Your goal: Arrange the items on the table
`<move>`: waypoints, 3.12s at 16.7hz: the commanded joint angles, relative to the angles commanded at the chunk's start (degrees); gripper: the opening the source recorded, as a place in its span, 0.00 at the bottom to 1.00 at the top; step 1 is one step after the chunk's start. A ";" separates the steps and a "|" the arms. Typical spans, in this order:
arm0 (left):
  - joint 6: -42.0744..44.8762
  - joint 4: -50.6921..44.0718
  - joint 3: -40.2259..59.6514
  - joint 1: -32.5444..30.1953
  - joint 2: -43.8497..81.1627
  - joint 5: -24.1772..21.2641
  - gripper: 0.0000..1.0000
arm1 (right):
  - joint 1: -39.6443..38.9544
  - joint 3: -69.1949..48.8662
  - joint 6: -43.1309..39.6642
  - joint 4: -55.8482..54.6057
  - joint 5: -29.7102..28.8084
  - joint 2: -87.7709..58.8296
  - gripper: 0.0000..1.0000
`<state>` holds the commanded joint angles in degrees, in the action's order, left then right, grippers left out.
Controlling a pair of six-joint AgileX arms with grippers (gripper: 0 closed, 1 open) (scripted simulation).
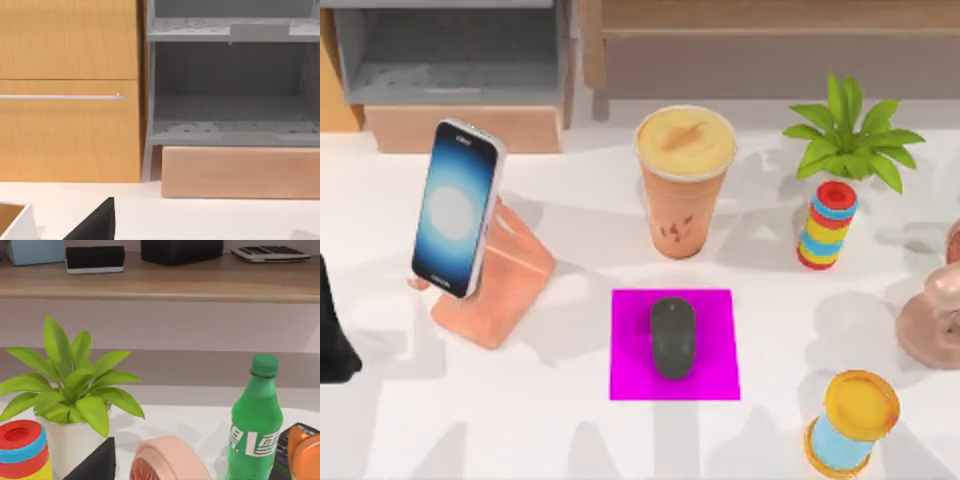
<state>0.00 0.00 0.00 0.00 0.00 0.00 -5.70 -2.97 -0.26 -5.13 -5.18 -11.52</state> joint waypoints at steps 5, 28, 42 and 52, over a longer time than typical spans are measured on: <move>0.00 0.00 0.00 0.00 0.00 0.00 1.00 | -11.45 -5.94 -0.19 -10.52 -8.68 -22.26 1.00; 0.00 0.00 0.00 0.00 0.00 0.00 1.00 | -46.18 -49.72 0.66 -73.93 -49.05 -121.20 1.00; 0.00 0.00 0.00 0.00 0.00 0.00 1.00 | -42.62 -54.85 0.56 -71.09 -45.61 -123.19 1.00; 0.00 0.00 0.00 0.00 0.00 0.00 1.00 | -42.62 -54.85 0.56 -71.09 -45.61 -123.19 0.40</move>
<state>0.00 0.00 0.00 0.00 0.00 0.00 -48.32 -57.81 0.30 -76.22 -50.79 -134.71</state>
